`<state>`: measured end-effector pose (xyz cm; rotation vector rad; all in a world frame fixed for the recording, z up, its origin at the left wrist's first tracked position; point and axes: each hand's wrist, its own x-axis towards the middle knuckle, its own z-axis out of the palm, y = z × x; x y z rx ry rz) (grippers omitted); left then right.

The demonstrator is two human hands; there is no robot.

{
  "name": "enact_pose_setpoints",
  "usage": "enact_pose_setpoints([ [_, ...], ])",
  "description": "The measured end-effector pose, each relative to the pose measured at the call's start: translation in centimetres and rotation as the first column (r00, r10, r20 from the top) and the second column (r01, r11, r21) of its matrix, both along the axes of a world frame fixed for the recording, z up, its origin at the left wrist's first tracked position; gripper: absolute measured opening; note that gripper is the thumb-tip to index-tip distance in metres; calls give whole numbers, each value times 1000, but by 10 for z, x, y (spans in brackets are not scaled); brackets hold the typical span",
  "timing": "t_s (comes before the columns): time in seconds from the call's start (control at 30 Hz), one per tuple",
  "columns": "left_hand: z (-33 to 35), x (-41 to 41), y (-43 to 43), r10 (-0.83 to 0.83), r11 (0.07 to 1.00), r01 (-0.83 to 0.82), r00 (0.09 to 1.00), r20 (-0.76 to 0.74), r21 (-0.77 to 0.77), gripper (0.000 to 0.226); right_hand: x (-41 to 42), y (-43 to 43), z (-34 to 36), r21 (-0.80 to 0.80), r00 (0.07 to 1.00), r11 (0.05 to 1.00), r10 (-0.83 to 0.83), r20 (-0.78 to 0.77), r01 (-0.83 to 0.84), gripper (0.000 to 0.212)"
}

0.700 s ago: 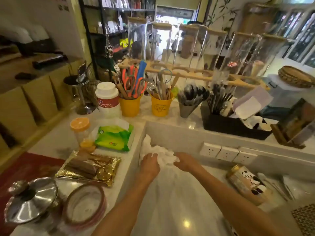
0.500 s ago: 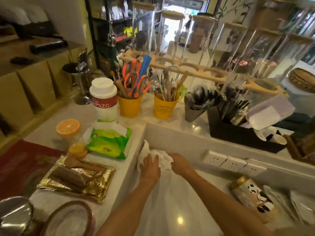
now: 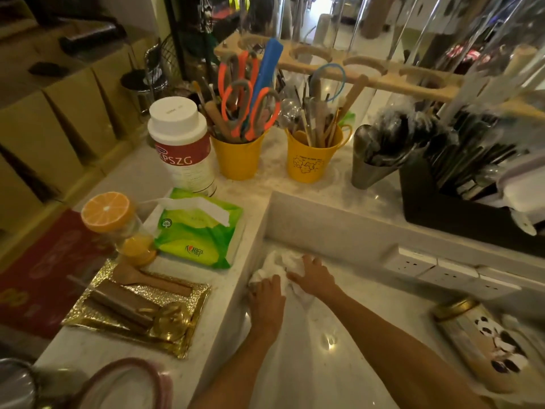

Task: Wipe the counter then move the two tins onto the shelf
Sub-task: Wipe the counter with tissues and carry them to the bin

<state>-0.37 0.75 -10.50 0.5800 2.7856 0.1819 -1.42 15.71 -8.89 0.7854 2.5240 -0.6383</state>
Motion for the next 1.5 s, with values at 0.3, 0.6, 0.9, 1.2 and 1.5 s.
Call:
enact_pose_setpoints([
  [0.3,-15,19,-17,42,992,-49,997,67,113,32,33,23,18,-123,944,962,-266,-196,245,25],
  [0.6,-20,65,-40,3,930,-5,1000,6,368,62,30,-7,42,-33,965,969,240,-102,-244,65],
  [0.9,-9,114,-89,-3,949,9,1000,-18,315,54,76,-63,26,4,951,953,302,64,-303,57],
  [1.2,-16,193,-123,-69,966,70,998,-14,250,46,293,0,57,-633,742,621,-662,-105,463,42],
  [1.5,-18,279,-159,-288,927,264,956,55,265,30,398,-47,92,-947,255,-149,-940,224,284,29],
])
